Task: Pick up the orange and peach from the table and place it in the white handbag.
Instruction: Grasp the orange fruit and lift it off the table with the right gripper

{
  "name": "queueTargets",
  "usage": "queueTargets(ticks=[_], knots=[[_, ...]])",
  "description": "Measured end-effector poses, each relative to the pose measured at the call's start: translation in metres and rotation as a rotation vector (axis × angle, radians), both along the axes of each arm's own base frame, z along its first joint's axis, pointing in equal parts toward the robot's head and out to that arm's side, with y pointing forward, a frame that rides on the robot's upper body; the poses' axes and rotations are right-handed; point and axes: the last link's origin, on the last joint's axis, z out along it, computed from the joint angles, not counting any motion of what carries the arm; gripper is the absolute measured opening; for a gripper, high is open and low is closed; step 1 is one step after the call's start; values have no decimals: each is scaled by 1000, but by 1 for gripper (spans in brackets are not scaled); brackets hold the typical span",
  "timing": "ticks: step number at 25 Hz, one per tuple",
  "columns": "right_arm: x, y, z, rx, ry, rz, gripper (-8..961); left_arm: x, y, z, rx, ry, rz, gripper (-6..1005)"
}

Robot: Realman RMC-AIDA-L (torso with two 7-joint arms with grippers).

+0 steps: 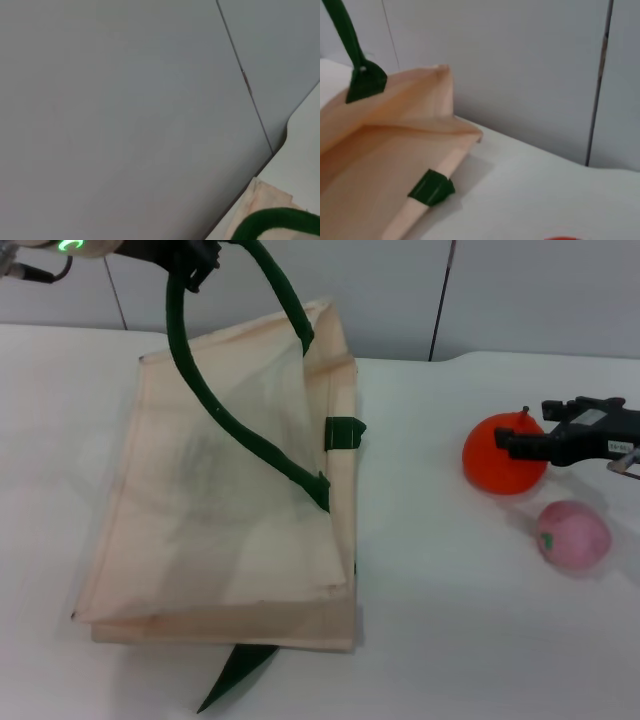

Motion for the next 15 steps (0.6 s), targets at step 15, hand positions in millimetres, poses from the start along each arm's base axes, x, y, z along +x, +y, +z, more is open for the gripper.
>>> queueTargets(ticks=[15], knots=[[-6,21,-5,-42,-37,-41,879,7,1,-3,-14,6,-14,120]])
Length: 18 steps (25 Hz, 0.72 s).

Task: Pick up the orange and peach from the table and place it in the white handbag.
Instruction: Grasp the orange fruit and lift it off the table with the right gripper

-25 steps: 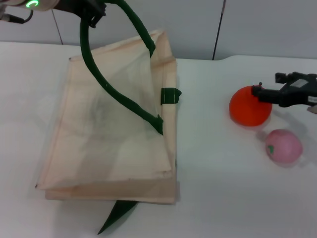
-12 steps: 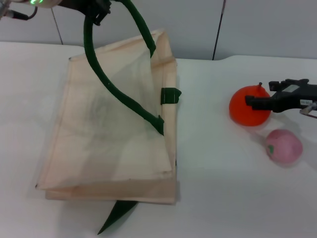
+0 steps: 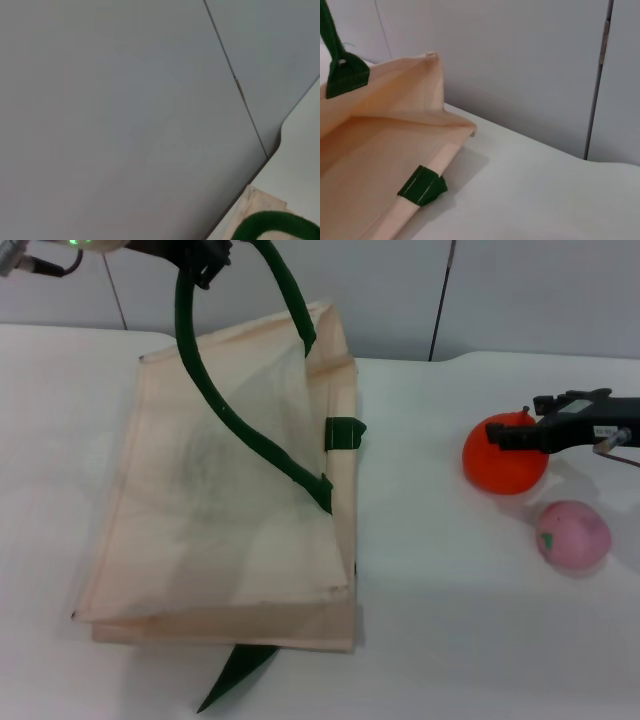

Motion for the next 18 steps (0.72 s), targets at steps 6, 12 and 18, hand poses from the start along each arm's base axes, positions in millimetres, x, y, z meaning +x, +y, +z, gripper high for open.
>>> queueTargets(ticks=[6,12,18], knots=[[6,5,5,0,-5,-32,868,0,0,-2,-6,3,1,120],[8,8,7,-6,20,-60,858,0,0,-2,-6,4,0,119],[11,11,2,-20,13,-76,847,3,1,-2,-9,10,-12,120]])
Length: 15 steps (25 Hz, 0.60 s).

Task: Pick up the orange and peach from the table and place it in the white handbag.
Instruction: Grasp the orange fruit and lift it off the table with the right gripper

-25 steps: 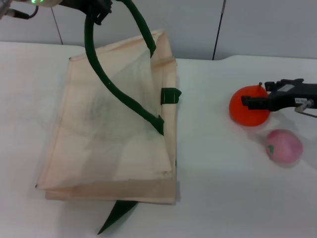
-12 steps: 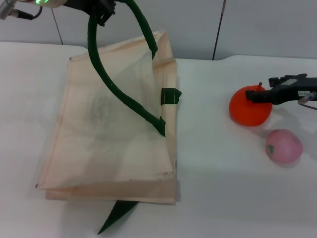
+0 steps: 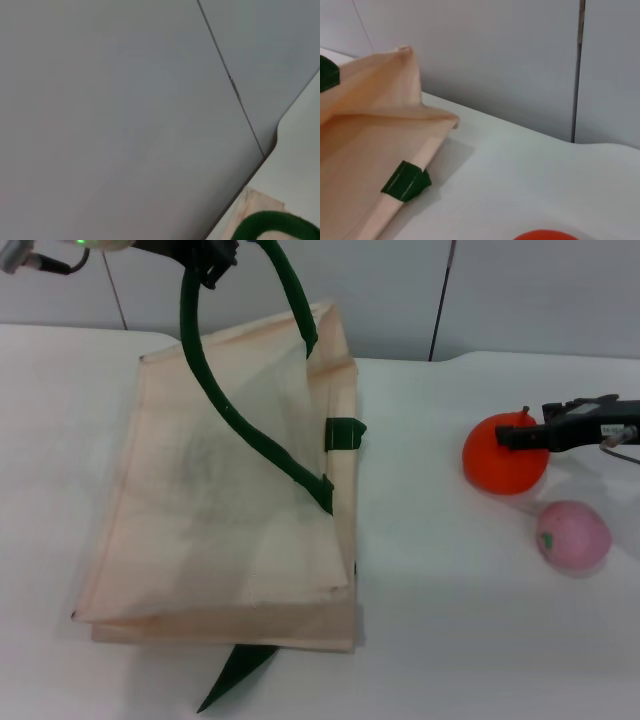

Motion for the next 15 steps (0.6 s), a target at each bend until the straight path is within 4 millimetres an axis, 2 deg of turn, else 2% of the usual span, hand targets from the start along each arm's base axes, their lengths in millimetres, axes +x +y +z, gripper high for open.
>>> queueTargets(ticks=[15], knots=[[9,10,-19,3,-52,-41,820,3,0,0,-2,-5,-9,119]])
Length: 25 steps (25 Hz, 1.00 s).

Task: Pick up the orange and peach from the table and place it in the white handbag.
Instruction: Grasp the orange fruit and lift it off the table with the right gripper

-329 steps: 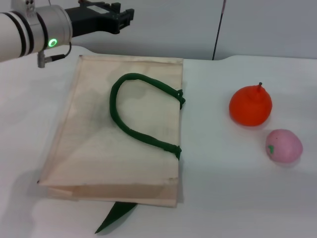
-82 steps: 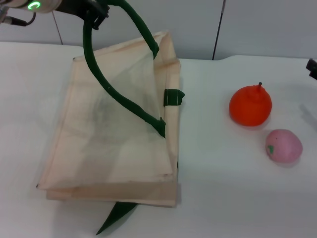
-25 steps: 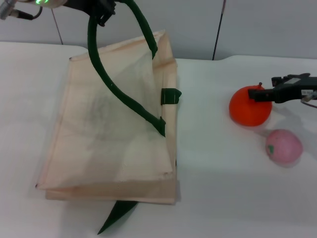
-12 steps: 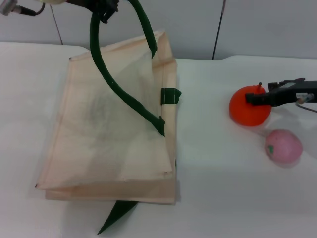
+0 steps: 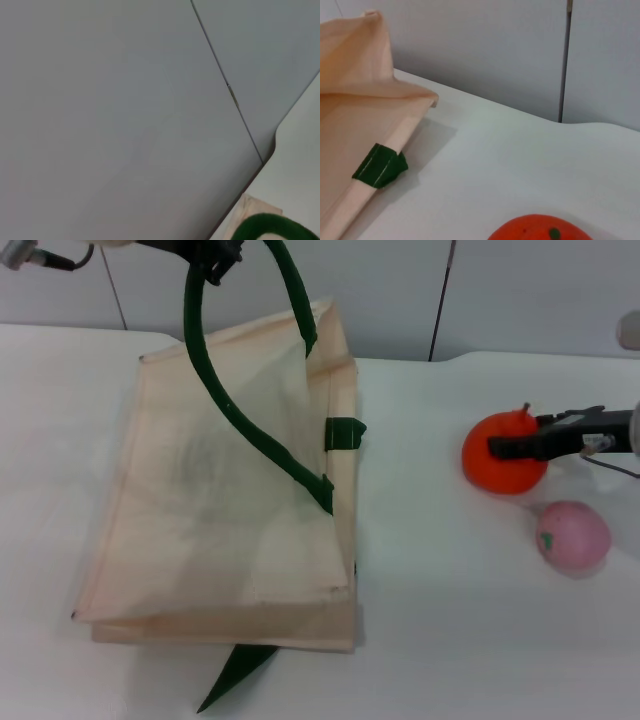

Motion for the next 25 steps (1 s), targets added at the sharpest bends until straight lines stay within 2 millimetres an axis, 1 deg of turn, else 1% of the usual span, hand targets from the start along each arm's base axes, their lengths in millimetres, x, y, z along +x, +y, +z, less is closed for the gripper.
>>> queueTargets(ticks=[6,11,19,22,25], knots=[[-4,3,-12,-45,-40,6,810,3,0,-1,-2,-2,-5,120],[-8,4,-15,-57,-60,19,801,2,1,-1,-2,0,-5,120],[-9,8,-10,-41,-69,32,592,1,1,0,4,-1,-4,120],[-14,8,-8,-44,-68,49,556,2,1,0,8,-1,-10,119],[-24,8,-5,-53,-48,77,525,2,0,1,9,-1,-12,119]])
